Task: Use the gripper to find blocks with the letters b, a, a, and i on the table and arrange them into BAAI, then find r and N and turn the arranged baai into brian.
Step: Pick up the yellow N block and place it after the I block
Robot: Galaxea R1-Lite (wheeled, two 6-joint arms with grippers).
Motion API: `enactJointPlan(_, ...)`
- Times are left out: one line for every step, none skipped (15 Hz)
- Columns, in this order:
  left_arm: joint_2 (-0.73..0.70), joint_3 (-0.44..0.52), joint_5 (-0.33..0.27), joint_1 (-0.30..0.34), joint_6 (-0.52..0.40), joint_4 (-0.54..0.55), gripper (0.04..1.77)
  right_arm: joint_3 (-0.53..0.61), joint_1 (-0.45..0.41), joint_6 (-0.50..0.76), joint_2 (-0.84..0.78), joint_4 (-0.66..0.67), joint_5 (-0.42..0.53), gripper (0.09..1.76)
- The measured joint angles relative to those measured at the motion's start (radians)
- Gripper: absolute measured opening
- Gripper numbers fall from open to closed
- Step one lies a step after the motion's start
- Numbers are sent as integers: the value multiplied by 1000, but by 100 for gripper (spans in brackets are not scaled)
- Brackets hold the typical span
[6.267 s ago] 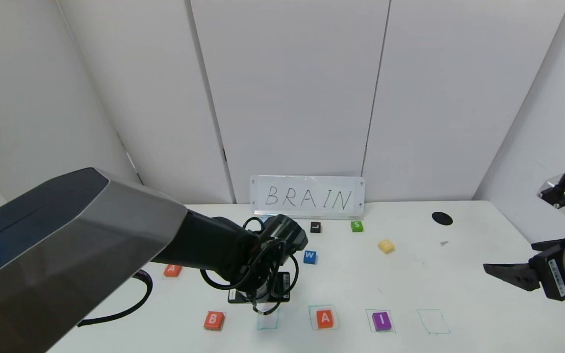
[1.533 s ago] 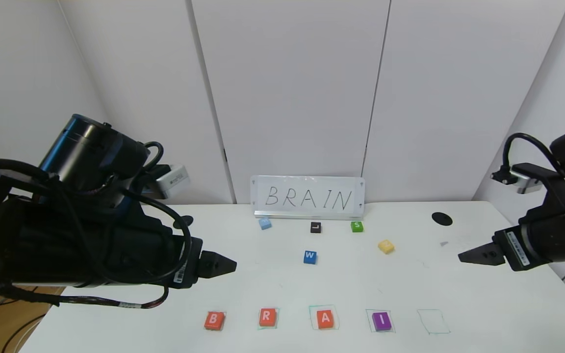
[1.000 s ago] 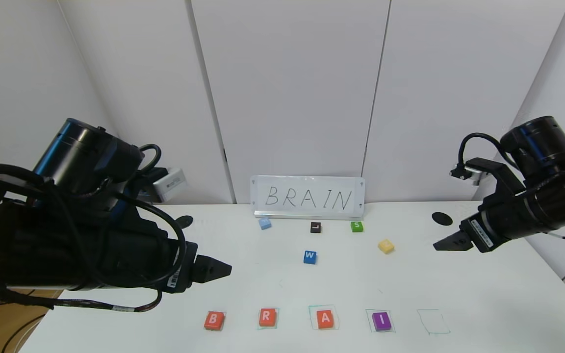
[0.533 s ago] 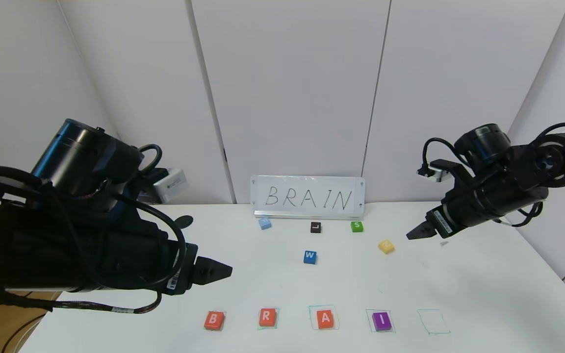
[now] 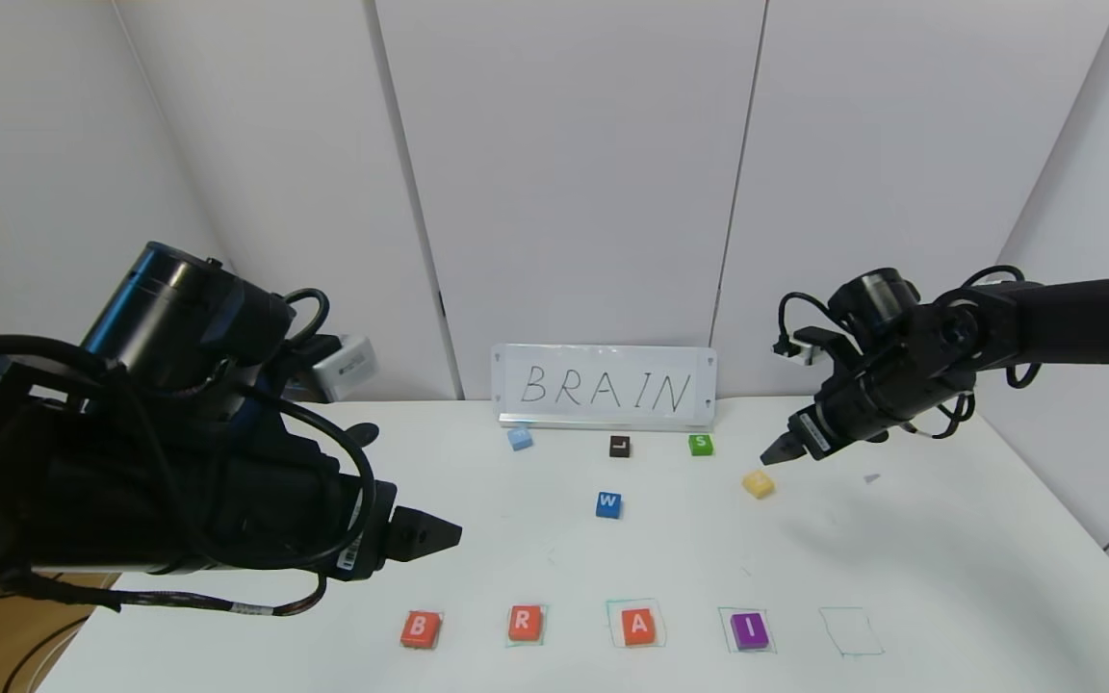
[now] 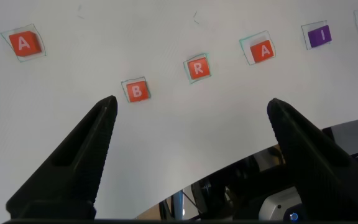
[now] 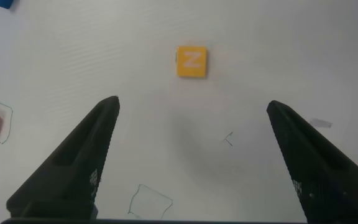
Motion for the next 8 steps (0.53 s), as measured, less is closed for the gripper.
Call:
enactJointPlan(2,5,0,0,1,-11,172,-22,3,-1,23,0,0,171)
enactJointPlan(5,9,0,0,2,-14,172,-42,5,0,44,0,0,171)
enactJointPlan(7,11,1,-1,3,-16,172,-59,7,-1,63,0,-1,171)
enactJointPlan(9,13,1,-1,3,-17,172,-74,10,-1,82,-1,-2,171)
enactJointPlan(10,14,0,-1,3,-16,172,-86,12,0,97,-2,-2,171)
enactJointPlan(11,15,1,-1,4,-16,172,-95,12,1,111,-2,-2,171)
enactJointPlan(12,15,1,-2,4,-17,172,-100,13,1,124,-4,-2,171)
enactJointPlan(13,15,1,-2,4,-18,172,-103,13,1,136,-6,-2,171)
